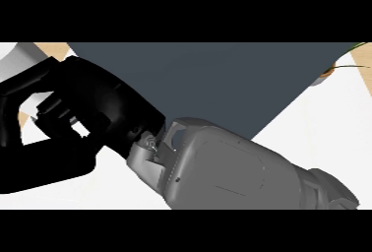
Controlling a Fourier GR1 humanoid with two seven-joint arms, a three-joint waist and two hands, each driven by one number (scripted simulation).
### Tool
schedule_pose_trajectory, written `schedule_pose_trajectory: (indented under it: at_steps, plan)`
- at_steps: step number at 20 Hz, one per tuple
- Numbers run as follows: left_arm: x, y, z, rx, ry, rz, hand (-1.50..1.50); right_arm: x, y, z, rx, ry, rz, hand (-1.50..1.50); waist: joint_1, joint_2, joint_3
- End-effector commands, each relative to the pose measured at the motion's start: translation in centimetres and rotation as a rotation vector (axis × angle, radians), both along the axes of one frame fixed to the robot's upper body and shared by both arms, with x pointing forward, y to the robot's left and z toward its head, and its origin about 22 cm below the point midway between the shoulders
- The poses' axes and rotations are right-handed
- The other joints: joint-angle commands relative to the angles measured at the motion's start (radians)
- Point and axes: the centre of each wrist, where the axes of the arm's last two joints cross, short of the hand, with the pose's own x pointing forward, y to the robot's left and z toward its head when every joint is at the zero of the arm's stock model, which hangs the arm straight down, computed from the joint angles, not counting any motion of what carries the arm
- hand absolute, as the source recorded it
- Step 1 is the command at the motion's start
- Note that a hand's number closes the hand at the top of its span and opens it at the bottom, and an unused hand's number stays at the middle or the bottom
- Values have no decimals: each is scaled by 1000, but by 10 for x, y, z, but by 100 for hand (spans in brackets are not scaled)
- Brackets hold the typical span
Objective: Pick up the wine, place it into the cabinet and close the cabinet
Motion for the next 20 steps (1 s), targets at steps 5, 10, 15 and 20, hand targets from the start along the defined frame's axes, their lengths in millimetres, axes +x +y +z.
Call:
schedule_pose_trajectory:
  at_steps: [5,10,15,20]
  plan:
    - [7,4,13,-1,-6,-4,-150,46,13,-3,-120,247,283,150,-2,4,0]
    - [4,21,7,-2,-11,40,-150,91,3,-24,-24,151,88,150,-25,0,0]
    - [3,29,20,10,-2,48,-150,127,-32,-28,29,118,-72,150,-36,2,1]
    - [1,29,21,24,-3,13,-150,147,-66,-39,35,124,-175,150,-45,3,1]
